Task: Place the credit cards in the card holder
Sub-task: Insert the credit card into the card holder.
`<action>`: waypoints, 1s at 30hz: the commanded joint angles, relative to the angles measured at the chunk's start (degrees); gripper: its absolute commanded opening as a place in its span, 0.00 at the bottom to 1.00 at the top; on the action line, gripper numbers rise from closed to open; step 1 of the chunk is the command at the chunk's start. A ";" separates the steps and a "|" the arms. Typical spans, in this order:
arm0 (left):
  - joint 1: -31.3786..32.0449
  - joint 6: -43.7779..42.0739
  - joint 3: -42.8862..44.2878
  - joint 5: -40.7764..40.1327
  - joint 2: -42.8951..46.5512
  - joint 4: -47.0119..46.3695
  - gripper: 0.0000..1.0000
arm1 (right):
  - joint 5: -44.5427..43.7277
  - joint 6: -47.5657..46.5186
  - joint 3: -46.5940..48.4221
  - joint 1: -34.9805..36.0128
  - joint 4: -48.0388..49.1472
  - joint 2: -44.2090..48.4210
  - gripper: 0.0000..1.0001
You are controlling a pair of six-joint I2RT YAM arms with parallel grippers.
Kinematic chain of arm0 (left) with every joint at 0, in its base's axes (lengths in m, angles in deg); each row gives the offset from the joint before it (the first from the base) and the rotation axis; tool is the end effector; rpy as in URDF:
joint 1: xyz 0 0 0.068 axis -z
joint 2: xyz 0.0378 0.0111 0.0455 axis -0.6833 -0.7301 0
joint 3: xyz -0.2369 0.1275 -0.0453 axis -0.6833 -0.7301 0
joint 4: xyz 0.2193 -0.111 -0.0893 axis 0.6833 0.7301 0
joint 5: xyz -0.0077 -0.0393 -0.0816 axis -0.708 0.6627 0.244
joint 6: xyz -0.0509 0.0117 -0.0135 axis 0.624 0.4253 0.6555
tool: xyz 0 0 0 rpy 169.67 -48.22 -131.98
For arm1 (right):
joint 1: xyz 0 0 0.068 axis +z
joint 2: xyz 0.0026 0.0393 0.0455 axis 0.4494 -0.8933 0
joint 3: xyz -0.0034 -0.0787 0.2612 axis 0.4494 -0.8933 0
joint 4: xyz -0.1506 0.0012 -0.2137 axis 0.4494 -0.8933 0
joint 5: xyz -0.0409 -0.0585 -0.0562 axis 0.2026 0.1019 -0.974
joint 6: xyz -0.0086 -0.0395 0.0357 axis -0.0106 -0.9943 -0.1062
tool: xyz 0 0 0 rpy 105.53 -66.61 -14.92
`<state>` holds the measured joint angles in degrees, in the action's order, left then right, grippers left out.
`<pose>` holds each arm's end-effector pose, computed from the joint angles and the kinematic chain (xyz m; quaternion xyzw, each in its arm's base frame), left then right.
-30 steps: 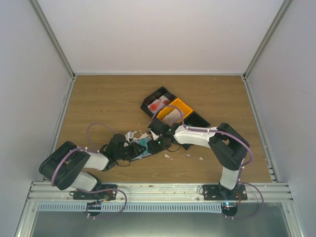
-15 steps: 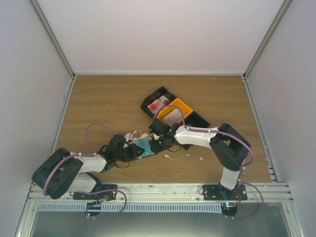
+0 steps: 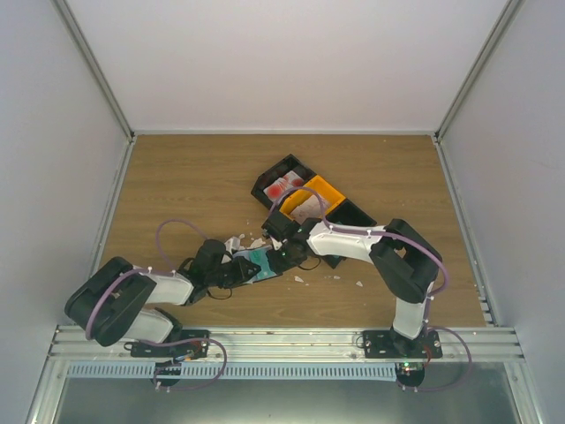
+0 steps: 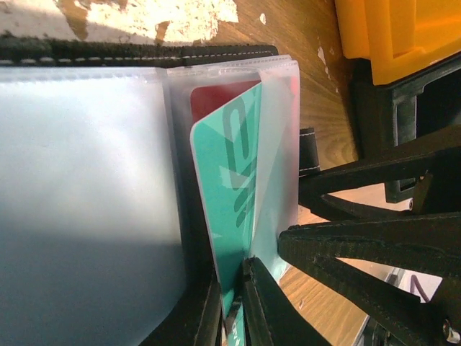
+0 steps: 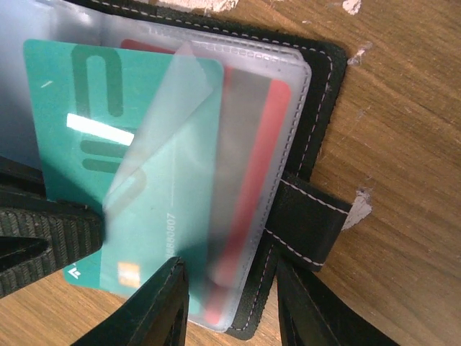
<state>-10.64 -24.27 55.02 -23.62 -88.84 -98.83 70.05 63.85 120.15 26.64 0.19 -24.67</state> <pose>0.1597 -0.1187 0.0999 -0.0931 0.8831 -0.4269 0.1711 0.2078 0.2876 0.1505 -0.2136 0.9608 0.1593 0.0765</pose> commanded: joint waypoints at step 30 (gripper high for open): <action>0.84 -6.77 6.22 -3.76 3.65 20.01 0.10 | 3.50 2.64 -3.53 -2.50 4.67 2.60 0.44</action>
<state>-10.13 -28.75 59.83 -25.78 -82.80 -80.29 71.64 66.16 117.18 24.76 3.04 -22.62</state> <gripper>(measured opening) 0.113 0.436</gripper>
